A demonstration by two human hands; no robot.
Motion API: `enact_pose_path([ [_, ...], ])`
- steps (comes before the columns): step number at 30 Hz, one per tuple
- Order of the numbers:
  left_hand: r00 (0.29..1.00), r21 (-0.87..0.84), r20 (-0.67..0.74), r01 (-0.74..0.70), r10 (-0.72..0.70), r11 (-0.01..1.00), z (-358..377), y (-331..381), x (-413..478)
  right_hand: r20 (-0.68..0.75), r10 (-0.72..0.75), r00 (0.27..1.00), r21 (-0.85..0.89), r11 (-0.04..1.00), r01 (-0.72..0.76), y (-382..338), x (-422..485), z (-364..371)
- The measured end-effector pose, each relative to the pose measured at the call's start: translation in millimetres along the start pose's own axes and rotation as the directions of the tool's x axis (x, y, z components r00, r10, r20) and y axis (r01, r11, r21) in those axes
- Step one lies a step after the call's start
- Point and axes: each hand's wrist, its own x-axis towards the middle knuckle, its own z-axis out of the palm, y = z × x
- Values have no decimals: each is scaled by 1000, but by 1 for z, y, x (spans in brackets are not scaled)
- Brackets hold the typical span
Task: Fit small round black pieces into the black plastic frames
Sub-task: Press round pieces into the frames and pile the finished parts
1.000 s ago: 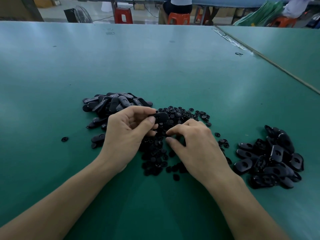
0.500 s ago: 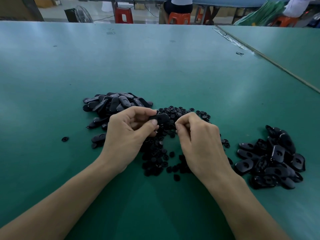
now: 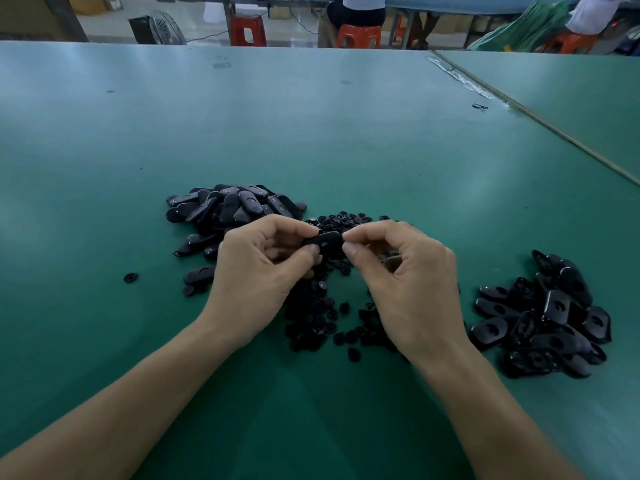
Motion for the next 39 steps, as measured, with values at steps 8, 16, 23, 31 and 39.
enact_pose_path([
  [8,998,66,52,-28,25,997,2,5,-3,79,117,990,172,977,-129,-4,1,1],
  [16,996,71,86,-37,31,997,2,5,-3,113,140,984,157,975,-157,-4,-1,4],
  [23,994,66,108,-41,34,997,2,5,-2,104,134,985,142,979,-148,-2,-2,5],
  [31,994,92,100,-56,47,994,2,7,-1,156,119,981,155,977,-143,-3,-1,6],
  [39,995,92,101,-27,18,995,4,10,-2,110,80,991,72,994,-88,0,2,0],
])
